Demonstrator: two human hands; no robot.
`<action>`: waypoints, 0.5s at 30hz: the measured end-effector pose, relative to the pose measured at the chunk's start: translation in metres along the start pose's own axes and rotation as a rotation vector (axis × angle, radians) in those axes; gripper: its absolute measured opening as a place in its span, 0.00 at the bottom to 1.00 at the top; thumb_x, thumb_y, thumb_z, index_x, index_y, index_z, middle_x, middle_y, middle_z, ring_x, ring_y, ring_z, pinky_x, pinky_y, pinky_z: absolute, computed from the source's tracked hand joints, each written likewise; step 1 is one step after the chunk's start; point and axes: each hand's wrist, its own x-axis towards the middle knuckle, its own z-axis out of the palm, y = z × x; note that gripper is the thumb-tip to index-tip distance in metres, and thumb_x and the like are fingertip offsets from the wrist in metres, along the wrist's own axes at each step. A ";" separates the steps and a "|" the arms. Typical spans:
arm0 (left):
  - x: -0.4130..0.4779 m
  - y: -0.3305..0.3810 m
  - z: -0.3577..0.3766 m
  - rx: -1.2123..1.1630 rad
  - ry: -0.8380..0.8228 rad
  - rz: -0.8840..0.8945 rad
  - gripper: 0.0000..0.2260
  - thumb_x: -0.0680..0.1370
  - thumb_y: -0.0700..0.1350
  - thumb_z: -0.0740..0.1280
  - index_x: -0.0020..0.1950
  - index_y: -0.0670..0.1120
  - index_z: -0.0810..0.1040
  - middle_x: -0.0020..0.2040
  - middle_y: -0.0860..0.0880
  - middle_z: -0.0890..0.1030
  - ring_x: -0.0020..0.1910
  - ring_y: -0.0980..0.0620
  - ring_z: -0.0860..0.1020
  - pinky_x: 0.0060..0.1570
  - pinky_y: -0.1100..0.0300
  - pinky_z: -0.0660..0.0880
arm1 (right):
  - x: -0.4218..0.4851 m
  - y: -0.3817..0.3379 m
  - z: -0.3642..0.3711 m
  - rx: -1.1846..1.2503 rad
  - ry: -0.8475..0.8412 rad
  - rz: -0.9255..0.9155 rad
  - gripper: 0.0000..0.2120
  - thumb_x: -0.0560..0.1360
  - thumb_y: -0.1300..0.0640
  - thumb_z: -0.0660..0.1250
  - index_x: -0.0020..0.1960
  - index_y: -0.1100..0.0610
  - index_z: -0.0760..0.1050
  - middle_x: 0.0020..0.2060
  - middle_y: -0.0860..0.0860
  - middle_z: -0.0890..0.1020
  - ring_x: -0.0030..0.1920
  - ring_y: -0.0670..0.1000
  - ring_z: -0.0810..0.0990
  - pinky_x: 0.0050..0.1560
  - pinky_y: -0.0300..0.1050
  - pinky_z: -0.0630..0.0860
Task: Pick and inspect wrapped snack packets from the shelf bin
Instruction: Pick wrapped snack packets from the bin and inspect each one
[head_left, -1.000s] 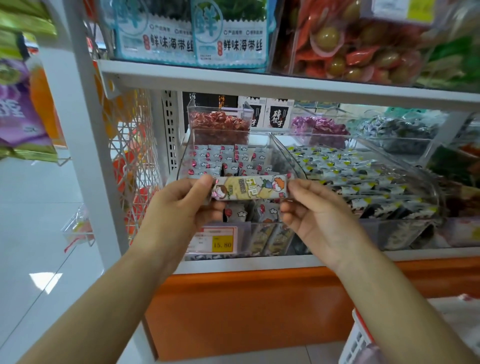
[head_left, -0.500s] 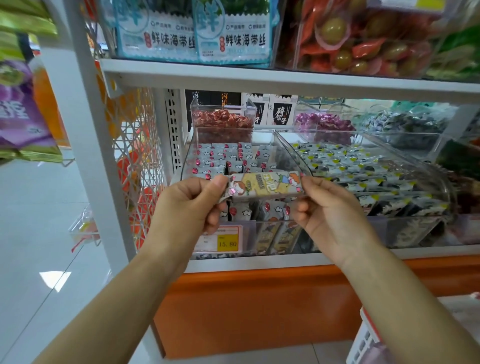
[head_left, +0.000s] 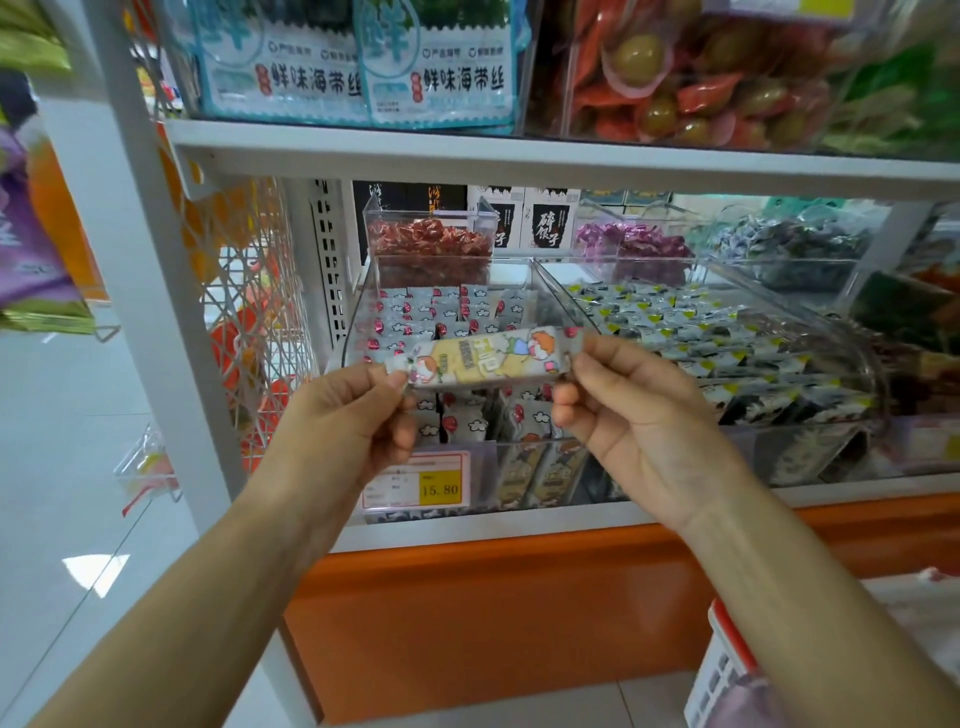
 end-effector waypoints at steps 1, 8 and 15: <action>0.000 0.000 -0.001 -0.006 0.013 -0.014 0.12 0.79 0.41 0.59 0.37 0.41 0.73 0.24 0.48 0.71 0.24 0.55 0.69 0.25 0.67 0.72 | 0.000 0.000 0.000 -0.009 -0.018 0.001 0.13 0.66 0.66 0.64 0.51 0.65 0.75 0.34 0.55 0.80 0.31 0.48 0.80 0.31 0.38 0.78; 0.000 0.002 -0.002 -0.047 0.022 -0.047 0.14 0.80 0.40 0.60 0.34 0.42 0.74 0.25 0.48 0.72 0.23 0.56 0.70 0.25 0.67 0.72 | -0.001 0.001 -0.001 -0.058 -0.027 -0.039 0.13 0.70 0.72 0.61 0.53 0.65 0.74 0.37 0.56 0.80 0.33 0.48 0.81 0.34 0.39 0.79; -0.001 0.002 0.002 0.125 0.069 0.116 0.07 0.78 0.39 0.62 0.41 0.43 0.76 0.31 0.50 0.79 0.30 0.55 0.78 0.30 0.66 0.76 | 0.000 0.003 -0.003 -0.172 0.059 -0.101 0.03 0.74 0.64 0.63 0.43 0.60 0.75 0.32 0.51 0.80 0.32 0.50 0.80 0.34 0.41 0.78</action>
